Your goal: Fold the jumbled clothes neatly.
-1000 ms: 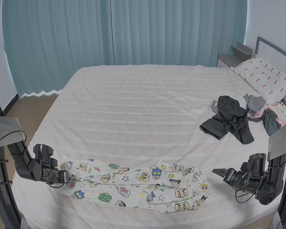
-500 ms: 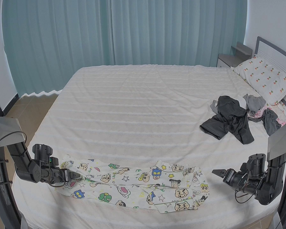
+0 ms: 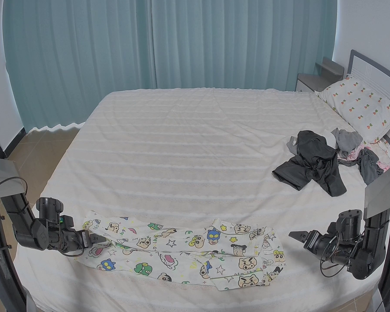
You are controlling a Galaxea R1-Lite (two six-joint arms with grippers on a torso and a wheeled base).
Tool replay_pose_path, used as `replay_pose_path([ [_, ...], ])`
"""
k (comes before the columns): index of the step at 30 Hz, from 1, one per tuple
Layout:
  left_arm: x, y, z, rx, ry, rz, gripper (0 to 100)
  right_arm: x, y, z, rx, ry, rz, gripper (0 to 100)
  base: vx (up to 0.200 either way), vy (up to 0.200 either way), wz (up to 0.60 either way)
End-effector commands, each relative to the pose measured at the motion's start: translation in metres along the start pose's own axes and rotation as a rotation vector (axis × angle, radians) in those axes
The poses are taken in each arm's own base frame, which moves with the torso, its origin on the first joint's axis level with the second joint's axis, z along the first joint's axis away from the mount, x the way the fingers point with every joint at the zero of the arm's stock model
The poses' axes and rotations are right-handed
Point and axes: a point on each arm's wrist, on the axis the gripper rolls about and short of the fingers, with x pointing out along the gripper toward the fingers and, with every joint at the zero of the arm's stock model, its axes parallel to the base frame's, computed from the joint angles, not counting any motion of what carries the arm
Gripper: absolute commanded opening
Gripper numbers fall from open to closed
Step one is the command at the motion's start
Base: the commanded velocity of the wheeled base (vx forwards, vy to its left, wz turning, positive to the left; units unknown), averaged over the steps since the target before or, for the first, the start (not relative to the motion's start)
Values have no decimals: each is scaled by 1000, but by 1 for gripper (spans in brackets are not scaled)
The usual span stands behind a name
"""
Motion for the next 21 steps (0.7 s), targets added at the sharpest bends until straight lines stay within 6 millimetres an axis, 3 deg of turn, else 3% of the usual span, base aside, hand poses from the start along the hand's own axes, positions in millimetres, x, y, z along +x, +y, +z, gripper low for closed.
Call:
replay_pose_path([
  [1, 1, -1, 12, -33, -45, 14, 100, 0, 1, 0, -2, -7, 8, 100, 0, 0, 0],
  [7, 19, -4, 8, -4, -35, 115, 100, 0, 1, 0, -3, -7, 8, 100, 0, 0, 0],
  [17, 48, -25, 8, 70, -31, 161, 100, 0, 0, 0, -3, -6, 5, 100, 0, 0, 0],
  [21, 51, -26, 6, 90, -36, 222, 100, 0, 0, 0, -3, -6, 5, 100, 0, 0, 0],
])
